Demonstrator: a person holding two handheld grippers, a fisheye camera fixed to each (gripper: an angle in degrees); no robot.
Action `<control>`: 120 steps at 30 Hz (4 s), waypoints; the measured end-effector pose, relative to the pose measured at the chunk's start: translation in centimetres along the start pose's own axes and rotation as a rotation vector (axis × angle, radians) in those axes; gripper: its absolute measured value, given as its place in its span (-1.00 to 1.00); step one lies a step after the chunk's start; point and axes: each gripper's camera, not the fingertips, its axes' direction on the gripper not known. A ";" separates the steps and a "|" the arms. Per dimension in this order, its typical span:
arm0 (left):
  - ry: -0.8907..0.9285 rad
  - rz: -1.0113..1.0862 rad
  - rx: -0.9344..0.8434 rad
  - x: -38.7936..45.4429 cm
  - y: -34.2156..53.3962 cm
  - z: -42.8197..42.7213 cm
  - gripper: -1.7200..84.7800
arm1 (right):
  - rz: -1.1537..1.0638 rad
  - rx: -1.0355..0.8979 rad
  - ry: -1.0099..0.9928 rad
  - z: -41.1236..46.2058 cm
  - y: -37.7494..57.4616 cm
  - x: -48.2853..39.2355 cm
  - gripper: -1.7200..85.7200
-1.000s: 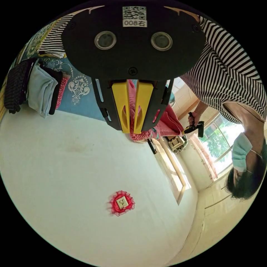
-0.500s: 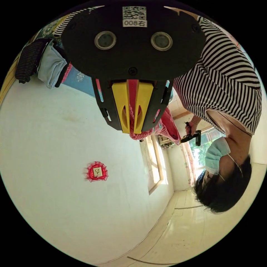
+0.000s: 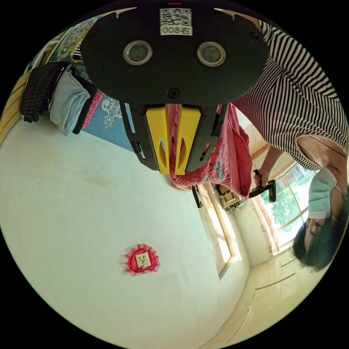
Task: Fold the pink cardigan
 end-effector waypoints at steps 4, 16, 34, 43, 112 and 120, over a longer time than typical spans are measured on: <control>-0.052 -0.133 -0.241 -6.5 0.7 16.1 -0.90 | 0.201 -0.209 0.040 14.1 -2.0 11.3 -0.88; -0.001 -0.646 -1.059 -10.9 28.2 38.4 -0.88 | 0.824 -0.702 0.012 37.0 20.9 28.7 -0.94; 0.042 -0.793 -1.167 -11.1 41.6 52.4 -0.76 | 0.974 -0.907 -0.151 46.8 41.4 31.1 -0.81; 0.130 -0.812 -1.011 -10.5 48.3 55.1 -0.79 | 0.826 -0.925 -0.256 52.2 47.8 29.4 -0.79; -0.213 -0.796 -0.585 -18.5 51.6 54.5 -0.91 | 0.581 -0.701 0.255 57.9 39.2 31.5 -0.79; -0.362 -0.687 -0.592 -17.9 46.9 53.0 -0.90 | 0.529 -0.839 0.250 60.1 33.3 31.1 -0.87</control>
